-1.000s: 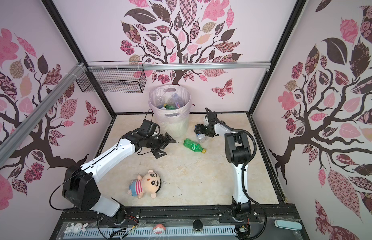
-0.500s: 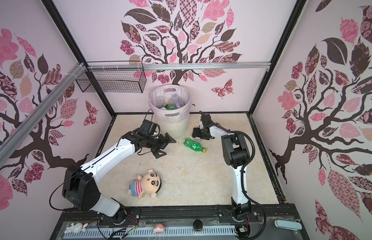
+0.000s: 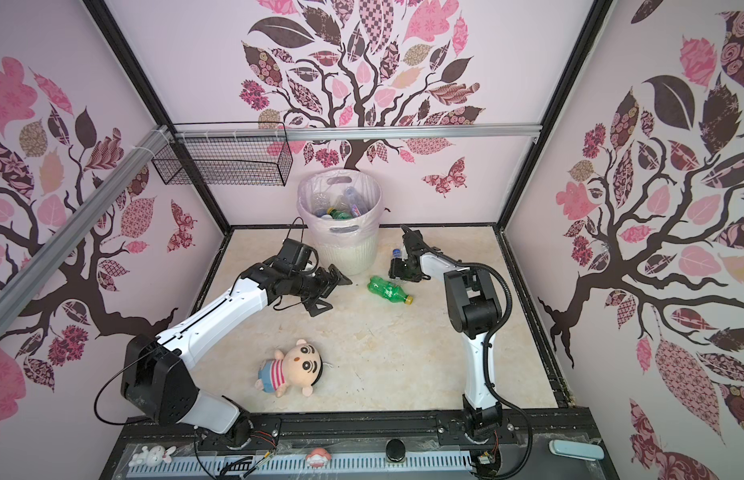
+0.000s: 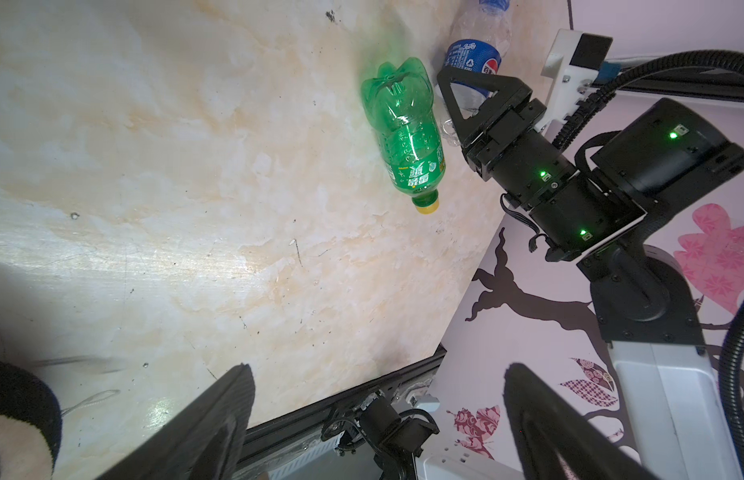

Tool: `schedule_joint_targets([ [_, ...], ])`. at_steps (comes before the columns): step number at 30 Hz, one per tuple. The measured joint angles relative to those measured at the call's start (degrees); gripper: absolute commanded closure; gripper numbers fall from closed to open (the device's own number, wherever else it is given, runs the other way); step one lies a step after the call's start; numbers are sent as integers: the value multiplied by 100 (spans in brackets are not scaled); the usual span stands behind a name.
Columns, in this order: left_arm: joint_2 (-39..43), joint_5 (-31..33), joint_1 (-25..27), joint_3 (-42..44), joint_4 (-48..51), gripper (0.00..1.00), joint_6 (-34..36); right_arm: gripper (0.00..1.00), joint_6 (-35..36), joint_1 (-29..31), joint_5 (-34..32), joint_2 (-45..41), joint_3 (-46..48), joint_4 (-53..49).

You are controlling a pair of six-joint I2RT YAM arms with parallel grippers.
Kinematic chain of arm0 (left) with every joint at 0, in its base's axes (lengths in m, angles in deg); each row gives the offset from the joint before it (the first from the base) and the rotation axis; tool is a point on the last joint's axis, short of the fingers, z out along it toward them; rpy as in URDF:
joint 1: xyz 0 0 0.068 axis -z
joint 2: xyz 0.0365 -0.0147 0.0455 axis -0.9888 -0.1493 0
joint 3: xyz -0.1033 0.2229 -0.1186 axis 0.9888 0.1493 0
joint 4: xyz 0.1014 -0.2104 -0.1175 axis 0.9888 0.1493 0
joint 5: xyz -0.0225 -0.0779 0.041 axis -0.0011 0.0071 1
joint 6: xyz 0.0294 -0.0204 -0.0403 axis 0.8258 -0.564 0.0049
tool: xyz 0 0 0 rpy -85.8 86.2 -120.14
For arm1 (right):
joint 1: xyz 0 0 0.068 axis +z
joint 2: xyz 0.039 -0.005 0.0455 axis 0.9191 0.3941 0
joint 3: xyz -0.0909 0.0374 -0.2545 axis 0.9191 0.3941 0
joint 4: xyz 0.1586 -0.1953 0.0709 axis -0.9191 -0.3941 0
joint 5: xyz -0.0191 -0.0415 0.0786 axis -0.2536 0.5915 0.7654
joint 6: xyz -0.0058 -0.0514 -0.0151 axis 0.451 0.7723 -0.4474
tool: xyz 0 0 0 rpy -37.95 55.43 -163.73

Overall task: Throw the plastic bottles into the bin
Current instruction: 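Close the right gripper around the clear Pepsi bottle's blue label, then lift the Pepsi bottle upright with the right gripper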

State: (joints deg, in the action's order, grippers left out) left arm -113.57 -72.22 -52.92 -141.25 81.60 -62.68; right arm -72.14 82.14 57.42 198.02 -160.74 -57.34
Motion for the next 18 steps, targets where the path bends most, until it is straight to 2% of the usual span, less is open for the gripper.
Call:
schedule_joint_targets([
  [8, 0, 7, 2, -4, 59, 3, -42, 43, 28, -4, -153, -245, -15, -422],
  [18, -4, 162, 26, -409, 184, 3, -44, 44, 133, -4, -160, -1340, -15, -787],
])
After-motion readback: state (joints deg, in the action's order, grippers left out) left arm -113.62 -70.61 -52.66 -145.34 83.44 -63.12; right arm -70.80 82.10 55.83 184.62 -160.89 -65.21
